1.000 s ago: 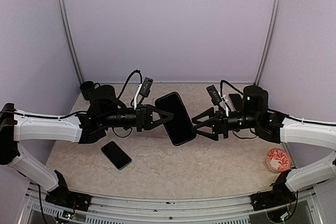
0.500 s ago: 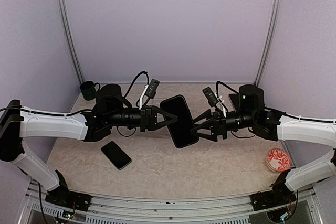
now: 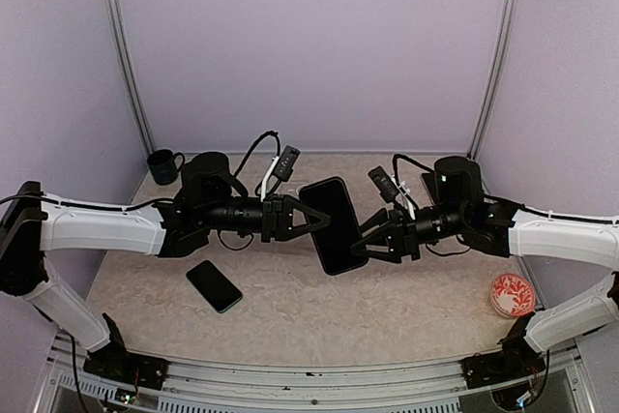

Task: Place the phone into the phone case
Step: Press the corner of the phone case at the bottom right corner of the phone case.

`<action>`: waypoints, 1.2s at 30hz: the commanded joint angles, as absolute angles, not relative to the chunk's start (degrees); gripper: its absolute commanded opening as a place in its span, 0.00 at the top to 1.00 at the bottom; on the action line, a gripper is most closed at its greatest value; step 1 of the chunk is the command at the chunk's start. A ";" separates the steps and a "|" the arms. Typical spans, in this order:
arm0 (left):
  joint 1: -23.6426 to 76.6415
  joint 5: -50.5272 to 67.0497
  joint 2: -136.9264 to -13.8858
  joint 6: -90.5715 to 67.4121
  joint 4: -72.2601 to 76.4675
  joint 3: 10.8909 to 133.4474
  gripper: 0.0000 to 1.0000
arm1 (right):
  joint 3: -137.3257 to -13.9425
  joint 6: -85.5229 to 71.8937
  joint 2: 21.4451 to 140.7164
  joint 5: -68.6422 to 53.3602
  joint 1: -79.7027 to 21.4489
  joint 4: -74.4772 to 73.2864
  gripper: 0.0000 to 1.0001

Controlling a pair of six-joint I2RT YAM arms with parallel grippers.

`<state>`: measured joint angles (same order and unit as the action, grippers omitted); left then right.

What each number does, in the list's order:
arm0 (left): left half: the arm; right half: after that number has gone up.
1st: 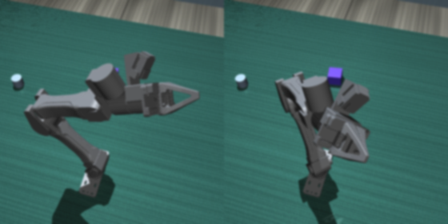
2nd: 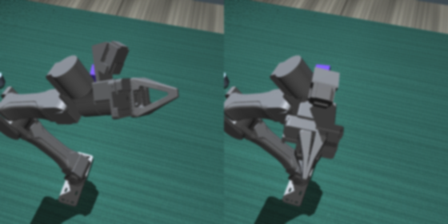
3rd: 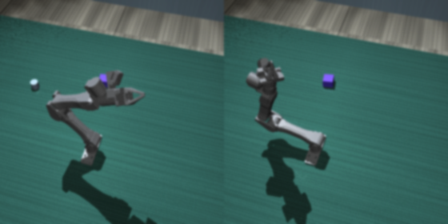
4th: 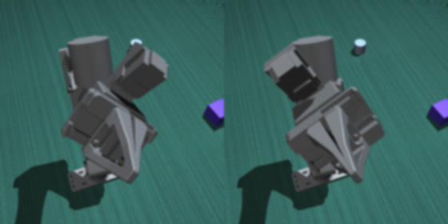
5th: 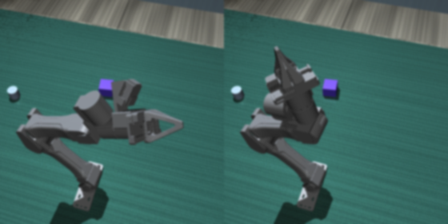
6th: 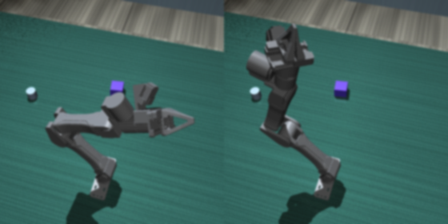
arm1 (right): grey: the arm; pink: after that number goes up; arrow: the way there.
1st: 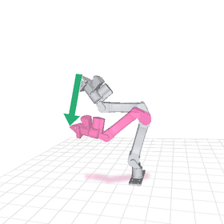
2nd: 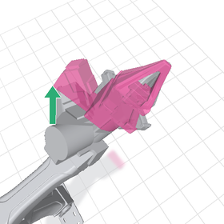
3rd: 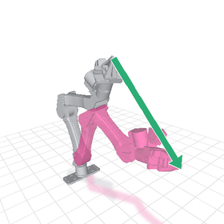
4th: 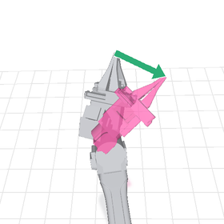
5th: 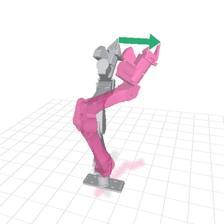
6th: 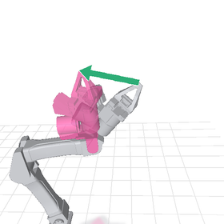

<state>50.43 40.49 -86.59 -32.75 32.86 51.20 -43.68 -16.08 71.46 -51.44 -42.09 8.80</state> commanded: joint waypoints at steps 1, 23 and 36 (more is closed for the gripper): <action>50.08 41.64 -86.87 -31.93 35.09 54.35 1.00 | -45.22 -14.36 70.75 -52.38 -41.72 6.30 0.54; 48.79 38.45 -85.00 -32.98 36.41 55.58 1.00 | -37.37 -22.82 62.03 -39.78 -41.73 17.35 0.37; 48.86 41.97 -87.38 -33.22 34.43 58.07 1.00 | -41.34 -18.96 66.11 -44.12 -41.69 12.37 0.44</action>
<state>49.04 40.42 -86.72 -33.19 31.29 55.29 -38.83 -20.45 64.51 -42.15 -42.06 13.82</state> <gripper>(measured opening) 0.110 0.581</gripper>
